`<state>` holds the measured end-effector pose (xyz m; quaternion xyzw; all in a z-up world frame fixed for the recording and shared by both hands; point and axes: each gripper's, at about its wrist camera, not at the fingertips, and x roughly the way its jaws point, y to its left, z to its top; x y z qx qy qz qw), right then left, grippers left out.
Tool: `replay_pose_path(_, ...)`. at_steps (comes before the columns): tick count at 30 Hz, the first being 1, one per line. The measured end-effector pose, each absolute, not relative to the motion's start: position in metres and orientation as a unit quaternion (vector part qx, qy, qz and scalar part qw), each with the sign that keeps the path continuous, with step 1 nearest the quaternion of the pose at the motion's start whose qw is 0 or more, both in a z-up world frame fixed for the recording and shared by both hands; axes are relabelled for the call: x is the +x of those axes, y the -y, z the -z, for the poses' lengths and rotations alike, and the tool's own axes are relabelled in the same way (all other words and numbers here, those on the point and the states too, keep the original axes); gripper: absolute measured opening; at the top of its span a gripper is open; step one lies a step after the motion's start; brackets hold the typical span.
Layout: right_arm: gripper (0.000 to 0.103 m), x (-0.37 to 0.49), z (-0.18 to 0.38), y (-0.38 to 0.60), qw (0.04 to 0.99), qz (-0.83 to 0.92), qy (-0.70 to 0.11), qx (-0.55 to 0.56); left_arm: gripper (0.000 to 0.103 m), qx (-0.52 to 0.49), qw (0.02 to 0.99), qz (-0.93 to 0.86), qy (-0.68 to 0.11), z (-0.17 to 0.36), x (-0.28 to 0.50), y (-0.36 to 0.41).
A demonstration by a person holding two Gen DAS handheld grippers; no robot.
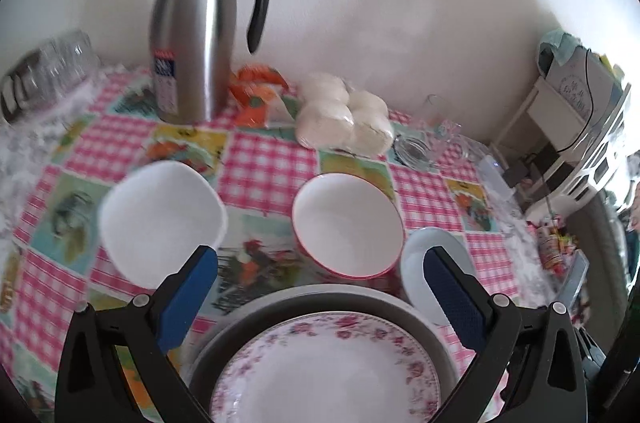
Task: Organize plates and bowls
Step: 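Move the left gripper to the red-rimmed white bowl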
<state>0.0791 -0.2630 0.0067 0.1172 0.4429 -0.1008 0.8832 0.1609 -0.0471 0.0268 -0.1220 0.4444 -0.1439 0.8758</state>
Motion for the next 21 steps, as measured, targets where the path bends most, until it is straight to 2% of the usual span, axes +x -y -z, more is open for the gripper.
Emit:
replay_pose_path(9,0.103,0.121,-0.021,0.263,0.879,0.105,-0.458,0.084,0.102,-0.132,0.876,0.138,-0.443,-0.018,0.188,0.058)
replay_pose_path(21,0.103,0.179,-0.002,0.250,0.869,0.075,-0.486,0.053,0.101,-0.149,0.848,0.159,-0.484,0.006,0.220,0.068)
